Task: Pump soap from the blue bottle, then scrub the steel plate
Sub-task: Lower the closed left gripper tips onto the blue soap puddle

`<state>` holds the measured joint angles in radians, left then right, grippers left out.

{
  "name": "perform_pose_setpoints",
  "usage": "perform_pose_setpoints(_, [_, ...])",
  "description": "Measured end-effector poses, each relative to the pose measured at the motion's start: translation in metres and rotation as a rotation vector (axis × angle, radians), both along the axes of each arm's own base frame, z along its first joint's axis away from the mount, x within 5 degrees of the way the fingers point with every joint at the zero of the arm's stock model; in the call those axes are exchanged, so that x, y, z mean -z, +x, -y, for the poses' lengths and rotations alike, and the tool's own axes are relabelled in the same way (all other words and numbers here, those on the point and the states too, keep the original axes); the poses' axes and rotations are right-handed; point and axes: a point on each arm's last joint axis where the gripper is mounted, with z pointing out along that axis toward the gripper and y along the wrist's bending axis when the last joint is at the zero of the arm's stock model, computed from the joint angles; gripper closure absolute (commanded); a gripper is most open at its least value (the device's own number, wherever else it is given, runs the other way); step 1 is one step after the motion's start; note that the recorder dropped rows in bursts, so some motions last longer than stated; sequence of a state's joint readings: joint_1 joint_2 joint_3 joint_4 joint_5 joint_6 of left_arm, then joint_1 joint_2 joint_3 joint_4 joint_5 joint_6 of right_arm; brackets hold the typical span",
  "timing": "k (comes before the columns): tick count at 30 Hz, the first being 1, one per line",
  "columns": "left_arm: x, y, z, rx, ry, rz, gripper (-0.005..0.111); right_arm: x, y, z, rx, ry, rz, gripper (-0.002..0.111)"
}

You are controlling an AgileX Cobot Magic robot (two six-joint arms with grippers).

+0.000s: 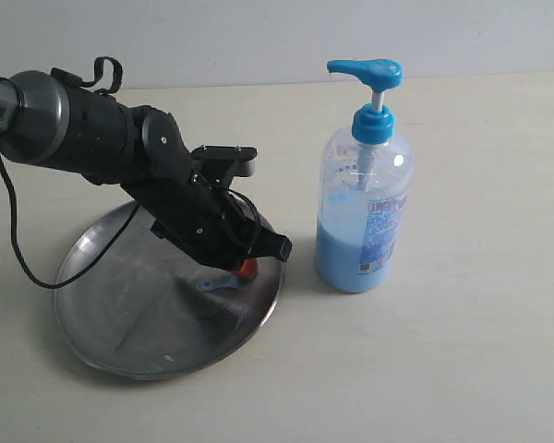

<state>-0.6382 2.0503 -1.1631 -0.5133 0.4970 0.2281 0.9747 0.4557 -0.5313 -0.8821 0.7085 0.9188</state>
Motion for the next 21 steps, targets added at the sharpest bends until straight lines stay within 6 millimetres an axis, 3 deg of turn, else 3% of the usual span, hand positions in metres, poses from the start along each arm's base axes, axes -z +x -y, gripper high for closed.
perform_pose_setpoints(11, [0.001, 0.004, -0.004, 0.016, 0.021, 0.026, 0.107, -0.001, -0.003, 0.003, -0.003, 0.026, -0.001, 0.108])
perform_pose_setpoints(21, [0.000, 0.014, -0.031, 0.000, 0.074, -0.048, 0.107, -0.001, -0.003, 0.003, -0.003, 0.027, -0.002, 0.108])
